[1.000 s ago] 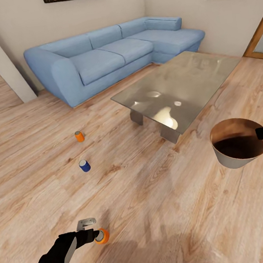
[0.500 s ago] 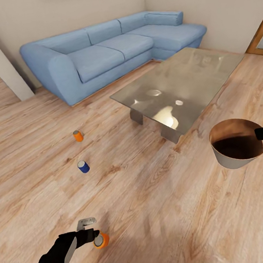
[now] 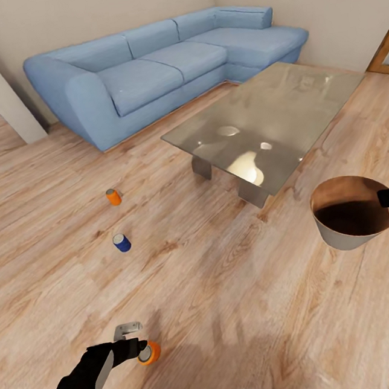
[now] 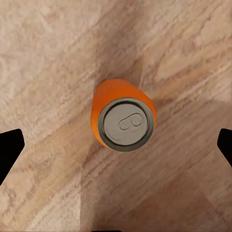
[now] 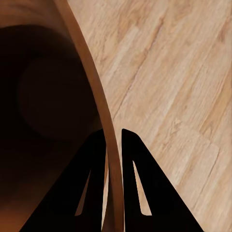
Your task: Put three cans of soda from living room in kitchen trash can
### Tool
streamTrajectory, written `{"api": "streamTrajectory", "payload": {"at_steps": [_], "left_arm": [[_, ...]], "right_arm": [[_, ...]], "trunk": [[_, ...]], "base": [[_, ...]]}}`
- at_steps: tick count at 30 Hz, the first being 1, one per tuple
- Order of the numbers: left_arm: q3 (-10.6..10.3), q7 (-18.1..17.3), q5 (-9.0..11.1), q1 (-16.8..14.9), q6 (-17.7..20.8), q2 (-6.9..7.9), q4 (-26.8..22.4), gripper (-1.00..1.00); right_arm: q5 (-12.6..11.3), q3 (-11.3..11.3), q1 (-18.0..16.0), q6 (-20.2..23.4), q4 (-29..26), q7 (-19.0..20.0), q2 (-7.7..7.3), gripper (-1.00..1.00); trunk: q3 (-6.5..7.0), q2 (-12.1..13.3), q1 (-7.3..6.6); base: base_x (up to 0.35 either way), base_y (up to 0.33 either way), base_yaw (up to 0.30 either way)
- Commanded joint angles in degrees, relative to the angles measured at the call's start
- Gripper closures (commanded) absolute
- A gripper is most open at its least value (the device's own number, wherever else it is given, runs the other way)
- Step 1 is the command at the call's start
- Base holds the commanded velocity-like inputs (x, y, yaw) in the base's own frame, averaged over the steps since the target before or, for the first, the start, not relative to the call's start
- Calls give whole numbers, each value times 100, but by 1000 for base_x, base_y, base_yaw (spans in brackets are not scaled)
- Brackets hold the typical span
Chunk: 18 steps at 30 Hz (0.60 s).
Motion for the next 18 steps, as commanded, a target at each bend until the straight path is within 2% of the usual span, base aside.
{"api": "streamTrajectory", "payload": {"at_steps": [1,7,10,18], "left_arm": [[0,0,0,0,0,0,0,-100],[0,0,3,0,-4,0,-17,-100],[-1,-6,0,0,-2,0,-17,-100],[-1,-8,8,0,-1,0,-25,-100]], "right_arm": [[-22,-3,-5,2,-2,16,0,100],[-22,15,-4,2,-2,16,0,100],[-27,152,-3,2,-4,16,-9,100],[-29,221,0,2,-5,22,-10,100]], "trunk": [[-27,-42,21],[-99,-82,43],[-126,-82,43],[-198,-82,43]], "base": [[0,0,0],[0,0,0],[52,-28,0],[232,-105,0]]}}
